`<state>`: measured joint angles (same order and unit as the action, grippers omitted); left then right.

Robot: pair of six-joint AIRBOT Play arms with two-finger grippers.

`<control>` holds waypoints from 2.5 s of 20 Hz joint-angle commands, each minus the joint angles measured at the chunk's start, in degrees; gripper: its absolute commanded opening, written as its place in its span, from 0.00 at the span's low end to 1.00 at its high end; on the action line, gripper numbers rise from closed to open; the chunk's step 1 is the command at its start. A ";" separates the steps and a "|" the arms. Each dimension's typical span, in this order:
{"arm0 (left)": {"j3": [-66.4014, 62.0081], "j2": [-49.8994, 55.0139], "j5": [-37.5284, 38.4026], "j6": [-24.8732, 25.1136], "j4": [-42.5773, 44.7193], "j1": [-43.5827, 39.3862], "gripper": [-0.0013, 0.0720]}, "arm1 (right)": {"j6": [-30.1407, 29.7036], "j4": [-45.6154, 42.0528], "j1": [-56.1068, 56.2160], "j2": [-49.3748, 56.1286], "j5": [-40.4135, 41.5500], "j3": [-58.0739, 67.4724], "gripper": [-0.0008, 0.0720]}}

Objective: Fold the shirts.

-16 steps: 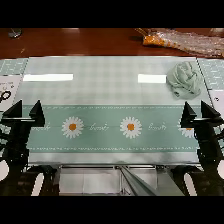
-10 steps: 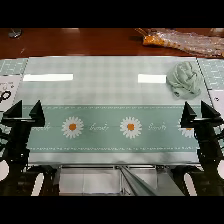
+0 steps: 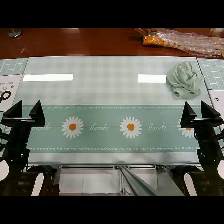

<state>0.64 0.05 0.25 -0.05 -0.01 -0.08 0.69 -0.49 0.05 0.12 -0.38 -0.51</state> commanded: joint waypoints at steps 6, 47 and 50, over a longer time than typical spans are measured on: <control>-5.73 0.02 0.81 -13.14 -0.04 0.07 1.00 | 7.13 0.04 0.04 0.00 -0.46 9.14 0.83; -53.05 42.42 47.08 -58.21 54.51 0.48 0.86 | 86.62 -102.86 -1.14 48.41 -61.35 60.67 0.81; -53.05 42.42 46.71 -58.18 54.53 0.48 0.86 | 84.00 -100.26 -8.66 64.30 -63.60 66.03 0.85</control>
<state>-52.42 42.28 48.34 -58.26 54.46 0.36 84.31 -96.92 -3.81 53.17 -65.04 62.02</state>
